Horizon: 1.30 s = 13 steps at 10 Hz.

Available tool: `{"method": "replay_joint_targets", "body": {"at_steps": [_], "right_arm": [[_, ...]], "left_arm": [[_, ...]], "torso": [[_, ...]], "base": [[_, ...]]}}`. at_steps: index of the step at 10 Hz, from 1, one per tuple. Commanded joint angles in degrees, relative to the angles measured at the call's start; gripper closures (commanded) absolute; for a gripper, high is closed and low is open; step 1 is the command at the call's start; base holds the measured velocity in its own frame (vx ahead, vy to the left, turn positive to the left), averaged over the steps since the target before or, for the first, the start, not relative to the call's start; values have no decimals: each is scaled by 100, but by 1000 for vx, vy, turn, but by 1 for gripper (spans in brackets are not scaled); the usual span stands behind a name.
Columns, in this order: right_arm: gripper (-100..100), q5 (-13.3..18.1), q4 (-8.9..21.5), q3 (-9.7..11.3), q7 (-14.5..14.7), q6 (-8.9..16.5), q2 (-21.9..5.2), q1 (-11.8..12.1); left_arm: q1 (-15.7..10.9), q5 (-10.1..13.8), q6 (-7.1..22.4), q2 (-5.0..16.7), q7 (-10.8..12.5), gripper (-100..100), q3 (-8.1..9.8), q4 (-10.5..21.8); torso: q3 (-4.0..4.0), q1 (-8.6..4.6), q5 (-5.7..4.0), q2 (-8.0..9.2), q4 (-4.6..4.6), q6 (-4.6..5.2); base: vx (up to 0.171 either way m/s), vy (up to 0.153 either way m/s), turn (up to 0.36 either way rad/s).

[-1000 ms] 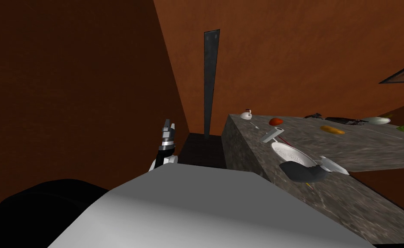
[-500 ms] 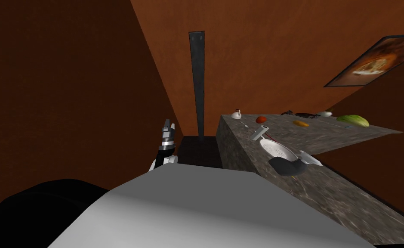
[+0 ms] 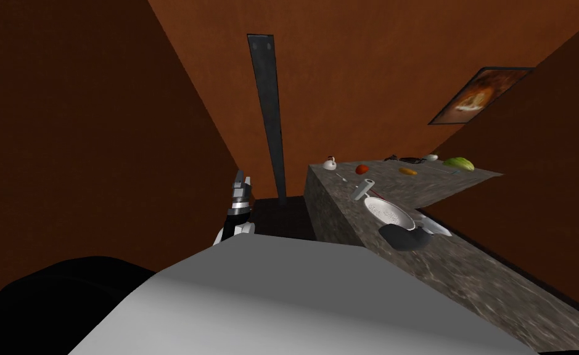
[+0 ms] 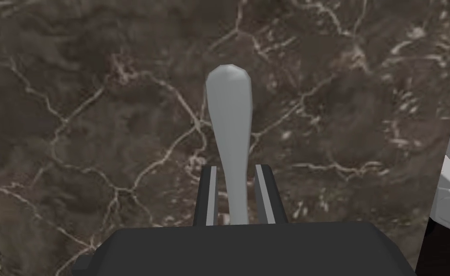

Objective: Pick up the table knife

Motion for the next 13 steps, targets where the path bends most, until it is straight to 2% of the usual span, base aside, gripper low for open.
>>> {"method": "replay_joint_targets", "body": {"at_steps": [1,2,5,7,10,11,12,13], "right_arm": [[100,-125,-68,-126,286,84,-83,133],[100,-125,-68,-126,452,84,-83,133],[100,-344,-184,-341,950,222,-225,370],[100,-344,-184,-341,1120,222,-225,370],[100,-563,-299,-555,1624,361,-367,608],[100,-563,-299,-555,1776,361,-367,608],[100,-547,-287,-535,1664,348,-353,595],[0,-549,-290,-538,1698,353,-354,597]], "left_arm": [[0,0,0,0,0,0,0,0],[1,0,0,0,0,0,1,0],[0,0,0,0,0,0,0,0],[0,0,0,0,0,0,0,0],[-1,0,0,0,0,0,0,0],[1,0,0,0,0,0,1,0],[-1,0,0,0,0,0,0,0],[-2,0,0,0,0,0,0,0]], "torso": [[0,0,0,0,0,0],[-3,-7,-2,-6,-1,9],[4,-1,-2,8,1,0],[-1,0,-2,-1,-1,-3],[6,0,-3,12,1,0],[-2,-2,-4,-2,-2,6],[-2,-1,-4,-1,-2,-4],[12,-2,-3,24,3,-5]], "base": [[149,-33,-275],[123,-26,-183],[126,-3,-259],[90,6,-77],[119,6,-258],[129,13,-177],[25,16,-31],[0,0,0]]}}
